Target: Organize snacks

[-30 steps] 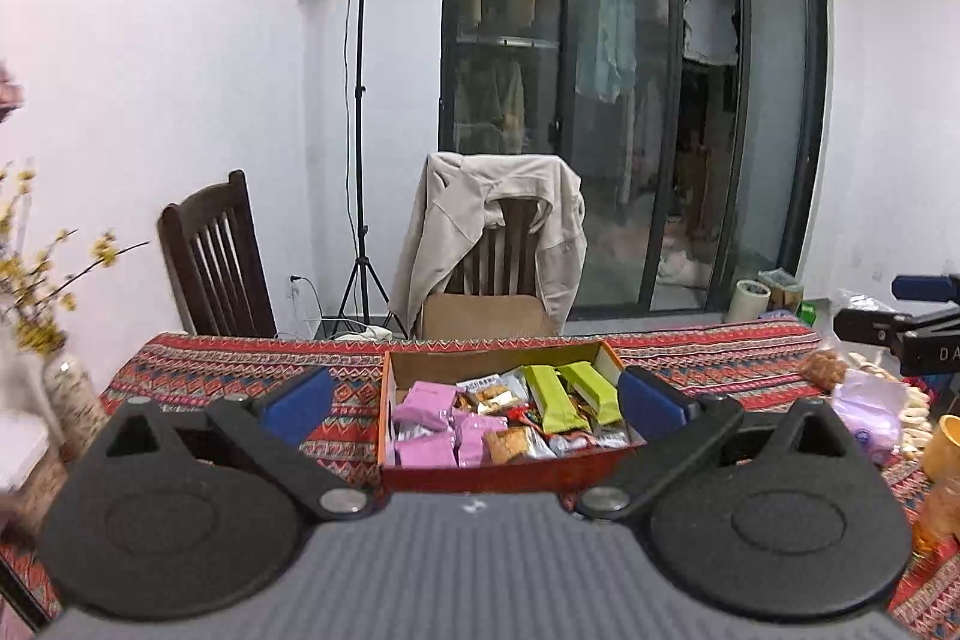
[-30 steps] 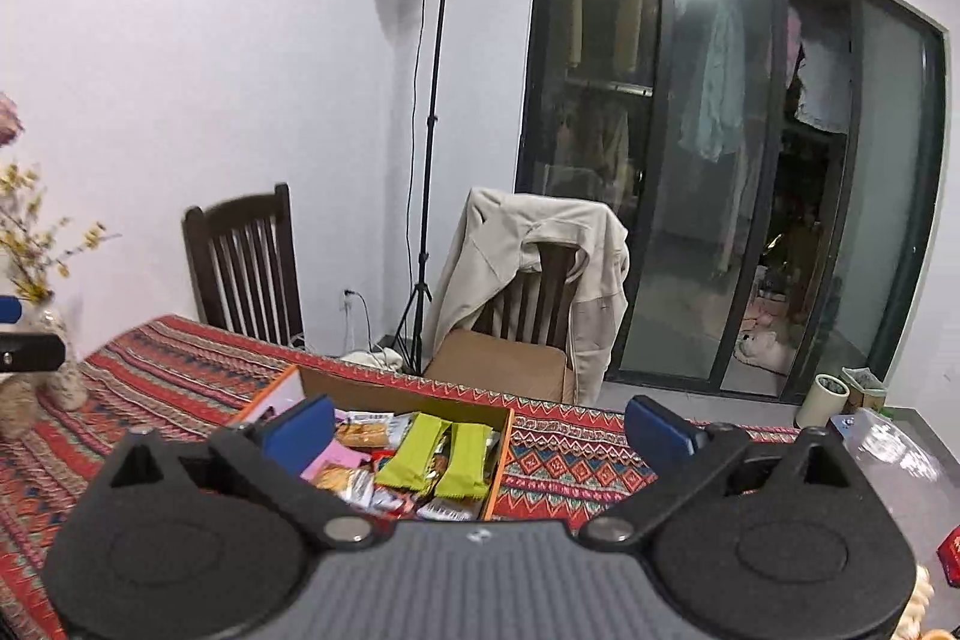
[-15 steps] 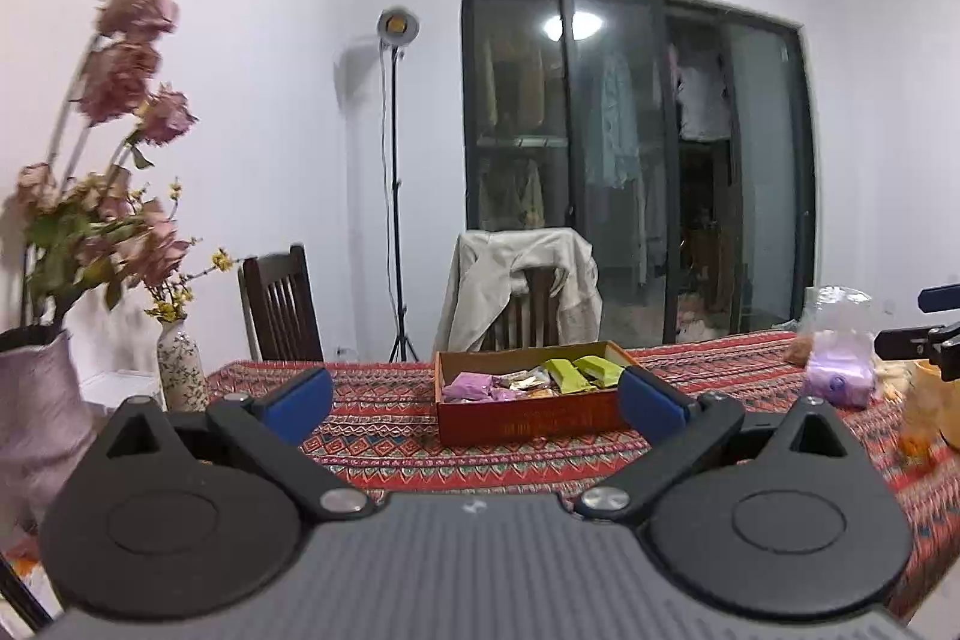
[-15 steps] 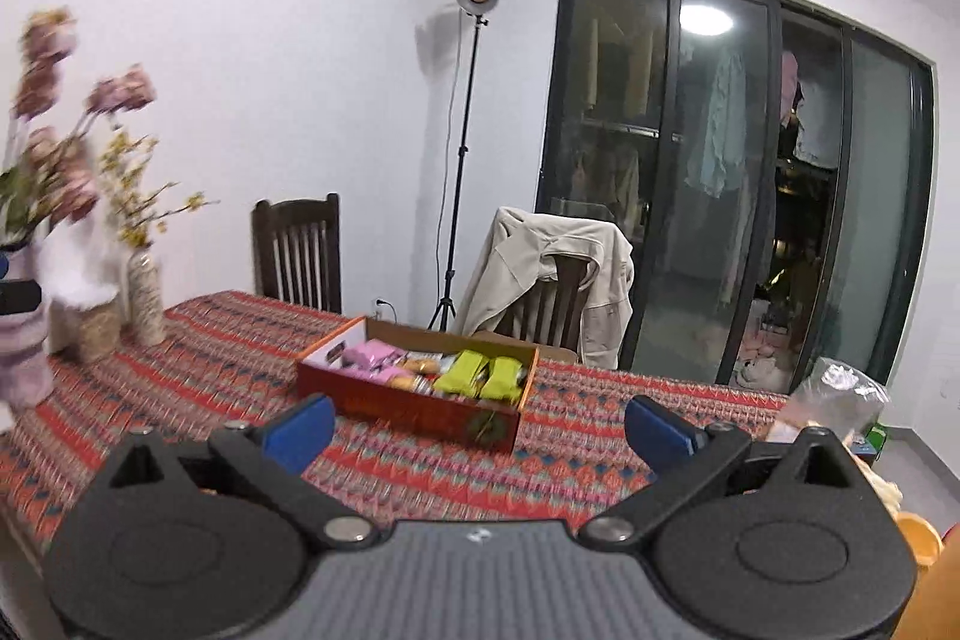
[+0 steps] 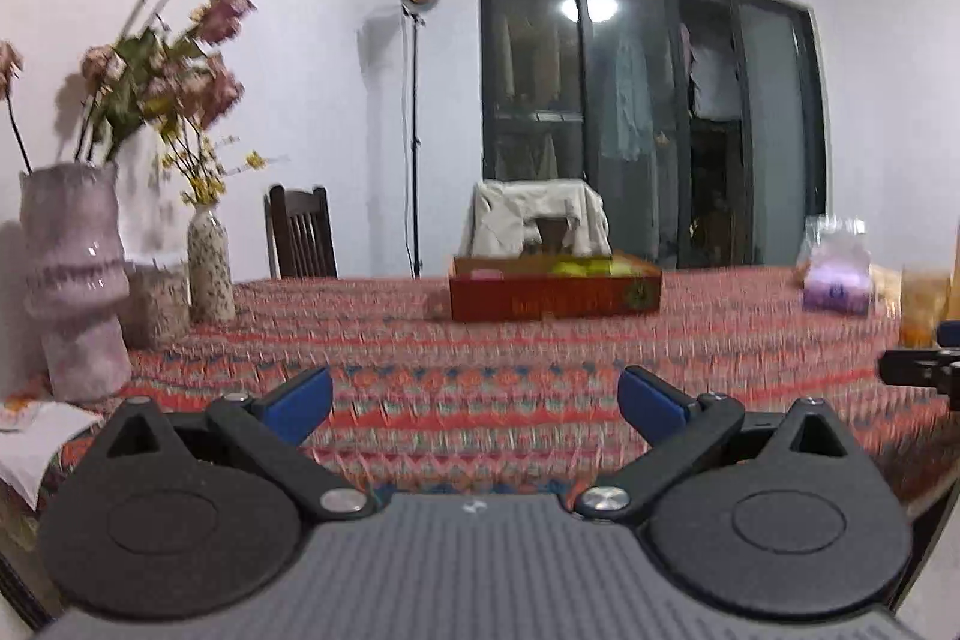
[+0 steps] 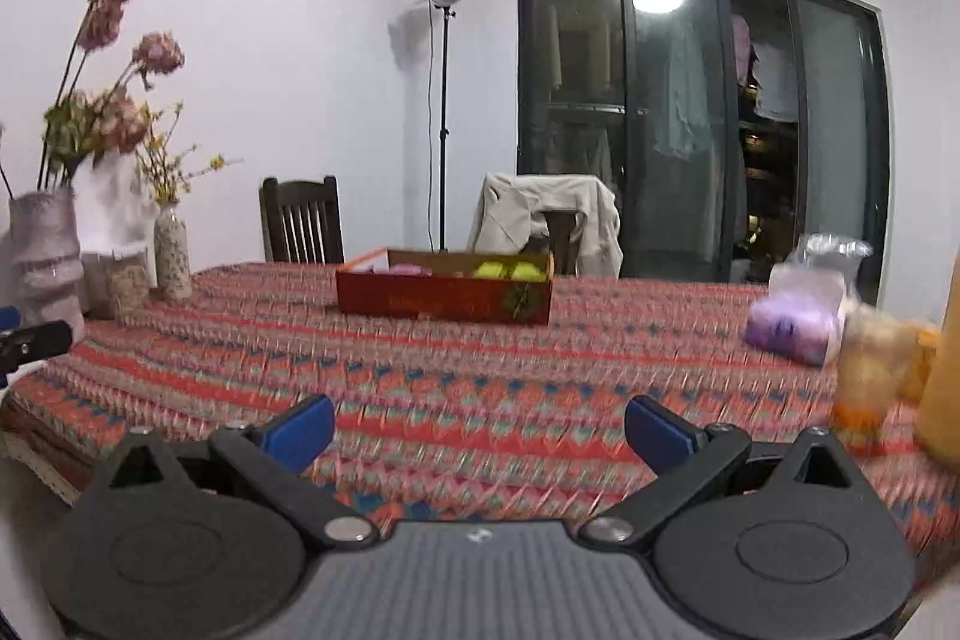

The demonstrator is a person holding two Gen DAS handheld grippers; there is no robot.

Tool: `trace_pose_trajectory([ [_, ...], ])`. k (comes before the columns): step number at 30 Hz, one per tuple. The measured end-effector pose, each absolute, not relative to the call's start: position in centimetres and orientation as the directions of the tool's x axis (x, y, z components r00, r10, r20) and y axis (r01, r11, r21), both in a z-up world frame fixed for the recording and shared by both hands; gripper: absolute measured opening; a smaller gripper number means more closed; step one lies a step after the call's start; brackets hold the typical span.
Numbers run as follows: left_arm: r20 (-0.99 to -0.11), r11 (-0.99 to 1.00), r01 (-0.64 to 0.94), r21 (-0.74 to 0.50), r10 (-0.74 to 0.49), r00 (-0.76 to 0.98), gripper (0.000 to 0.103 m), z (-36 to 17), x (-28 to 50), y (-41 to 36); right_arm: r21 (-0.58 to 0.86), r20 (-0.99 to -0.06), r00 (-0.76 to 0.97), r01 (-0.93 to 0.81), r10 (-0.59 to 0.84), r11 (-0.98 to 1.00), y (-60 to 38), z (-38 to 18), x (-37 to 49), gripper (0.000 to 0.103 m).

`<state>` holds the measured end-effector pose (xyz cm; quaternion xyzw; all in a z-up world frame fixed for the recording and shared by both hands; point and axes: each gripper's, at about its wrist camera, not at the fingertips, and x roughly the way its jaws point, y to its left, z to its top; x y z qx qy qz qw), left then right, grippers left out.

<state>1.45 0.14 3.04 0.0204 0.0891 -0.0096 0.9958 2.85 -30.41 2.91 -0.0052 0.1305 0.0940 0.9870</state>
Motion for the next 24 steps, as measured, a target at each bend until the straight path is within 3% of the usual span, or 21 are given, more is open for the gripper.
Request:
trace_pose_trajectory([
  [6,-0.244,1.0,0.016,0.014,-0.012,0.97,0.103,0.7,1.9,0.1,0.003,-0.257,0.94,-0.231,0.224,0.973,-26.8,-0.9,2.7,0.103],
  [12,-0.254,1.0,0.015,0.021,-0.009,0.967,0.103,0.4,2.2,-0.2,-0.077,-0.238,0.947,-0.241,0.217,0.967,-25.4,-1.5,2.0,0.103],
  [24,-0.268,1.0,0.016,0.014,-0.012,0.963,0.103,0.4,2.5,-0.4,-0.029,-0.261,0.943,-0.221,0.207,0.975,-26.5,-1.2,2.7,0.103],
])
